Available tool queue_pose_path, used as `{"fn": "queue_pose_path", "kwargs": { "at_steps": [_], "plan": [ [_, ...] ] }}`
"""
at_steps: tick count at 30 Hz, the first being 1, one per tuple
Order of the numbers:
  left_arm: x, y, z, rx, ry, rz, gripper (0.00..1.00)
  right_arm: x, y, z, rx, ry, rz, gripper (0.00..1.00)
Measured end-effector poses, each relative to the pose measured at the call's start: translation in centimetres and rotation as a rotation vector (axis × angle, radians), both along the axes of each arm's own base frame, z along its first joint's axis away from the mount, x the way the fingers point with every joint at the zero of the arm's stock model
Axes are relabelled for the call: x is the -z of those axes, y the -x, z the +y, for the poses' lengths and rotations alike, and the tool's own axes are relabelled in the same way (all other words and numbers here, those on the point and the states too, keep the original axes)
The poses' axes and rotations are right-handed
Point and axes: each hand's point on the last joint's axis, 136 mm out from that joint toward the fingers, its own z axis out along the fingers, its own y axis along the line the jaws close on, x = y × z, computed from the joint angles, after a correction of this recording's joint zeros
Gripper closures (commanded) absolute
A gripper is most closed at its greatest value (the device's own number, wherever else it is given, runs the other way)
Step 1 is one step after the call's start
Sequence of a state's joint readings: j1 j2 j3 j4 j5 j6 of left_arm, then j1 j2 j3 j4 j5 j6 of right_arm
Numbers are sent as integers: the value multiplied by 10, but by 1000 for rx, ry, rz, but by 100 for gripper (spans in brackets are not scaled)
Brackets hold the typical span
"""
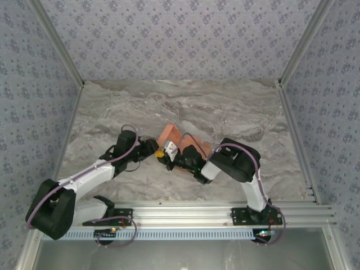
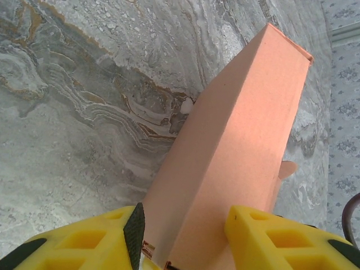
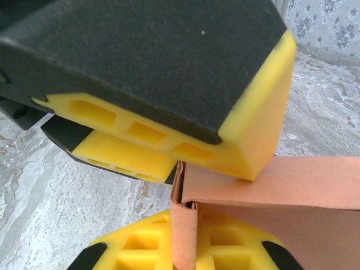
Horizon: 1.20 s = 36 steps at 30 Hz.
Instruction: Fold the paper box
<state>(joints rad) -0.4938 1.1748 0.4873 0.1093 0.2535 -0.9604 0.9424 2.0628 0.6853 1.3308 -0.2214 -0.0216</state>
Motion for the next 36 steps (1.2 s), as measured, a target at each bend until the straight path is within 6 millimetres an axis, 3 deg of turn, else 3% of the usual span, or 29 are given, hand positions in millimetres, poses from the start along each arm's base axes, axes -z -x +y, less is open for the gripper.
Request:
{"fn": "queue_pose_path", "kwargs": {
  "at_steps": [5, 9, 12, 15, 19, 21, 25, 28, 31, 34, 36],
  "plan": [
    [-1, 0, -2, 19, -10, -13, 54, 0, -1, -1, -22, -8, 0, 86],
    [-3, 3, 0, 31, -29, -29, 47, 0, 0, -2, -38, -8, 1, 86],
    [-8, 11, 3, 59, -57, -40, 34, 1, 3, -1, -58, 2, -6, 86],
    [-21, 15, 10, 71, -90, -58, 29, 3, 9, -1, -89, 42, -13, 86],
    [-52, -2, 34, 9, -113, -116, 26, 2, 24, -5, -175, 151, -39, 86],
    [-59, -8, 47, -33, -118, -128, 25, 1, 36, -10, -248, 231, -68, 86],
    [-53, -14, 74, -113, -140, -91, 25, 2, 59, -17, -450, 440, -142, 87],
    [-48, -19, 87, -154, -142, -70, 25, 0, 62, -21, -555, 581, -176, 87],
    [-37, -20, 90, -161, -142, -50, 24, 0, 60, -32, -606, 714, -196, 80],
    [-18, -14, 88, -145, -139, -14, 24, 7, 53, -46, -616, 850, -210, 63],
    [-6, -10, 88, -139, -142, 11, 23, 16, 46, -59, -606, 940, -207, 59]
  ]
}}
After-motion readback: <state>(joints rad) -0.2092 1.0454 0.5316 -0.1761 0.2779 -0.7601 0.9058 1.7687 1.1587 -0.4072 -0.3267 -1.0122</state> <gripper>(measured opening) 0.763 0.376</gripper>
